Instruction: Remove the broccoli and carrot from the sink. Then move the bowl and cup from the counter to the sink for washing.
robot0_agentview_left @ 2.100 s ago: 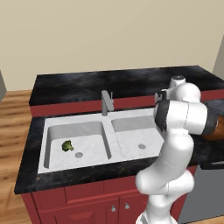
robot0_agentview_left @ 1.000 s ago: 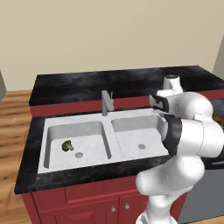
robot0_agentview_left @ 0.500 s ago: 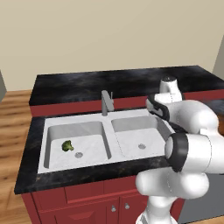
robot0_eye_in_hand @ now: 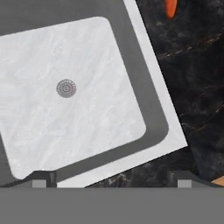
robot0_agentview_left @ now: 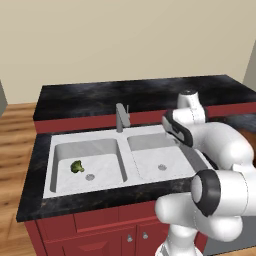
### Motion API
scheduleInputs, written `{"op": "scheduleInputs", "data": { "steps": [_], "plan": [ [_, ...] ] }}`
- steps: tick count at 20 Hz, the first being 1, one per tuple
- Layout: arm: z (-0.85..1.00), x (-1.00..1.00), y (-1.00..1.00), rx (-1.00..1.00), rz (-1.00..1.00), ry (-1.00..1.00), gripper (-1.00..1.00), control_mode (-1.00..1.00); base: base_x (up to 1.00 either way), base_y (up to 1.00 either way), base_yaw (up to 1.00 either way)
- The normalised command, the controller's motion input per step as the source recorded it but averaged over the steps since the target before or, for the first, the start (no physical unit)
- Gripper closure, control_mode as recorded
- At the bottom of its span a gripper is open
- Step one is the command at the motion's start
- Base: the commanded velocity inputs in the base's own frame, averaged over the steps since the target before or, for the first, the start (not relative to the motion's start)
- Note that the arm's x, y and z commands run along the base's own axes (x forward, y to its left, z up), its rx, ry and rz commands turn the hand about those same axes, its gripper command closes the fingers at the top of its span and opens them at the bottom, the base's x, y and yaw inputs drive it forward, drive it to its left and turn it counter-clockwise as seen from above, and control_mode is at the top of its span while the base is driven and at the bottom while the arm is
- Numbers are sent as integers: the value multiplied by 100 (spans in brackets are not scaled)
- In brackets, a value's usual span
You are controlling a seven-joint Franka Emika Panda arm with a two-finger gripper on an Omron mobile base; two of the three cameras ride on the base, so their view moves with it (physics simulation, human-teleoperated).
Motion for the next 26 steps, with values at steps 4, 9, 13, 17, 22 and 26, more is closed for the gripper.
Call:
{"op": "scheduleInputs", "data": {
  "steps": [4, 9, 13, 17, 22, 26],
  "plan": [
    [4, -27, 31, 0, 13, 2, -100, -100, 0, 0, 0],
    [1, -27, 32, 0, 9, 0, -100, -100, 0, 0, 0],
    [0, -27, 32, 0, 0, 0, -100, -100, 0, 0, 0],
    [-2, -25, 32, 1, 0, 0, -100, -100, 0, 0, 0],
    [0, -26, 32, 1, 0, -5, -100, -100, 0, 0, 0],
    [0, -24, 33, 0, 0, -4, -100, -100, 0, 0, 0]
  ]
}}
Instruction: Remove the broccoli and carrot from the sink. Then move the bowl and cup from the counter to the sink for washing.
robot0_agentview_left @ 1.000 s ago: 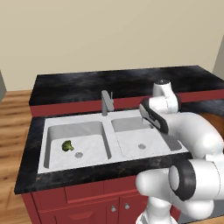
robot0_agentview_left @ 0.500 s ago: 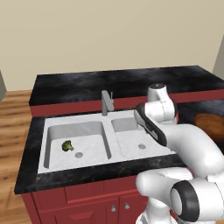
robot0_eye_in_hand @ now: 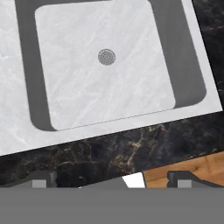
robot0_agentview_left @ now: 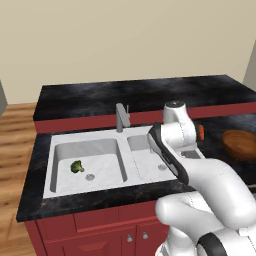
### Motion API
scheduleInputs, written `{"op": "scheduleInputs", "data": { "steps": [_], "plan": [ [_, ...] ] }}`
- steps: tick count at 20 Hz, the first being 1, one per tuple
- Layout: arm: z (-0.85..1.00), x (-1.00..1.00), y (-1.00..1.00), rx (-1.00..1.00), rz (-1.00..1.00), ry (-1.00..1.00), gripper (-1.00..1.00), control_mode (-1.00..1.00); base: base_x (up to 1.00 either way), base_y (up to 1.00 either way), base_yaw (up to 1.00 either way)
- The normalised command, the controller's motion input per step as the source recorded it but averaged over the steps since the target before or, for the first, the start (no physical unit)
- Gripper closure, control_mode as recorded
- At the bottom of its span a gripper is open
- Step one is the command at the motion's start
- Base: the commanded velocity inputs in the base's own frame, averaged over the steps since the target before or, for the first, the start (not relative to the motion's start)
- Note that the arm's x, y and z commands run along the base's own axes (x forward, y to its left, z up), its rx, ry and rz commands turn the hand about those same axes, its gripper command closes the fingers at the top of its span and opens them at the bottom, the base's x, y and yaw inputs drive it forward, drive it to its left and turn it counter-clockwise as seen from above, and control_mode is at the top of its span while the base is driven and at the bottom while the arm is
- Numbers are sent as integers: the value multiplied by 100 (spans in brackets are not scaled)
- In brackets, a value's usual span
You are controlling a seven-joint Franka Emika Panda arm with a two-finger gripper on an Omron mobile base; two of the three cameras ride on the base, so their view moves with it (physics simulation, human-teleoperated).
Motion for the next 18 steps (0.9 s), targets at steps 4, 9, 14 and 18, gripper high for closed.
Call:
{"op": "scheduleInputs", "data": {
  "steps": [4, 9, 14, 18],
  "plan": [
    [0, -22, 32, 2, 0, -4, -100, -100, 0, 0, 0],
    [0, -17, 33, 4, 0, -1, -100, -100, 0, 0, 0],
    [0, -11, 30, 8, 0, 0, -100, -100, 0, 0, 0],
    [-1, -9, 28, 12, 0, 0, -100, -100, 0, 0, 0]
  ]
}}
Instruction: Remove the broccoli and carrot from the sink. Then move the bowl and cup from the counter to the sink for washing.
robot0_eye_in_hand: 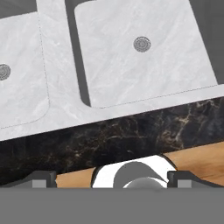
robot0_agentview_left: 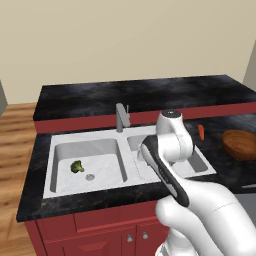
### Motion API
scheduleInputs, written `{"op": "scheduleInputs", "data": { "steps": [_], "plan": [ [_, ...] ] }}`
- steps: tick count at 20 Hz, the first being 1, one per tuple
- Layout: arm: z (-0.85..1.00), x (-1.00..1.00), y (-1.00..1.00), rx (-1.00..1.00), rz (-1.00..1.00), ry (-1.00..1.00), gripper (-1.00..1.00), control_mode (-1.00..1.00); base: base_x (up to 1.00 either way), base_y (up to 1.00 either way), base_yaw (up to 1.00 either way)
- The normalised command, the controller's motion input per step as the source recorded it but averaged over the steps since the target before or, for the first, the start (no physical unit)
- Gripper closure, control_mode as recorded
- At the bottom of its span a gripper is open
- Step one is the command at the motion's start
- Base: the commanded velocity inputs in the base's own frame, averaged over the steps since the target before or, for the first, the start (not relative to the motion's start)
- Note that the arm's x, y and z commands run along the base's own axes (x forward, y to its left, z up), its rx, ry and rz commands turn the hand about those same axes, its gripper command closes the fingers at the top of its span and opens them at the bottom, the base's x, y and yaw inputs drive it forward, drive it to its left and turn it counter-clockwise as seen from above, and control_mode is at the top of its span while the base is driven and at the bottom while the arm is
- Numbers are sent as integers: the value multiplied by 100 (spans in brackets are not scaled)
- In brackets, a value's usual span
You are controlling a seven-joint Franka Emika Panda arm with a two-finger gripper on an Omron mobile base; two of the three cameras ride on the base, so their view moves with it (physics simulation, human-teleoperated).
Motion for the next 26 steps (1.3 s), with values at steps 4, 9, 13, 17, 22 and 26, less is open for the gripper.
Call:
{"op": "scheduleInputs", "data": {
  "steps": [4, 9, 13, 17, 22, 26],
  "plan": [
    [-1, -4, 35, 7, 0, 0, -100, -100, 0, 0, 0],
    [-1, 0, 38, 1, 0, 0, -100, -100, 0, 0, 0],
    [0, 0, 39, 0, 0, 0, -100, -100, 0, 0, 0],
    [0, 4, 38, 0, 0, 0, -100, -100, 0, 0, 0],
    [0, 6, 37, 0, 1, 0, -100, -100, 0, 0, 0],
    [0, 10, 33, 0, 4, 0, -100, -100, 0, 0, 0]
  ]
}}
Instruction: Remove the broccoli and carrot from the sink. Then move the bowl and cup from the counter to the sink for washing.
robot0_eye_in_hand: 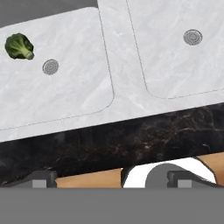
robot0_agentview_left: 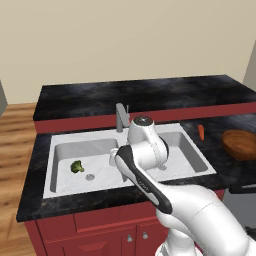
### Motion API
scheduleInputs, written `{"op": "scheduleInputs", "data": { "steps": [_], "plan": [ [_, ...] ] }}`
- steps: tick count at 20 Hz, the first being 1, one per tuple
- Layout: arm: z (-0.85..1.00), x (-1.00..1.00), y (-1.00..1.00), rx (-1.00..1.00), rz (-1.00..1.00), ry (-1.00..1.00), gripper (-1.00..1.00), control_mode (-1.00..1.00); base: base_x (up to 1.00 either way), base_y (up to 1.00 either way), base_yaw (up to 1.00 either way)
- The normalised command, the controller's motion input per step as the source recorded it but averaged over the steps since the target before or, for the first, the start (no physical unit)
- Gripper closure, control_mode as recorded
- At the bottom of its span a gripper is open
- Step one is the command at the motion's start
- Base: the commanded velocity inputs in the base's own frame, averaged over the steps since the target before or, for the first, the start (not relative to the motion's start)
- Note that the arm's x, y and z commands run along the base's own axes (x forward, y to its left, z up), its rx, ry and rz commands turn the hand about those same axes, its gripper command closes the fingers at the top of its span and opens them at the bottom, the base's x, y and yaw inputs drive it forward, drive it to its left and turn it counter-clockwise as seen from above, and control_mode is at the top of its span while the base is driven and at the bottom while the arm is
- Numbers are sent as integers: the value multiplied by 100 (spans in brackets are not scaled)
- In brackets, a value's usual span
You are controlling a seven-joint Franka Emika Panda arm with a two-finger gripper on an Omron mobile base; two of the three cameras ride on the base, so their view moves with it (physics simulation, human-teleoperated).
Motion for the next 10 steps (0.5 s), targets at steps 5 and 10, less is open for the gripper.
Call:
{"op": "scheduleInputs", "data": {
  "steps": [5, 10],
  "plan": [
    [0, 17, 28, 0, 7, 0, -100, -100, 0, 0, 0],
    [0, 20, 26, 0, 8, 0, -100, -100, 0, 0, 0]
  ]
}}
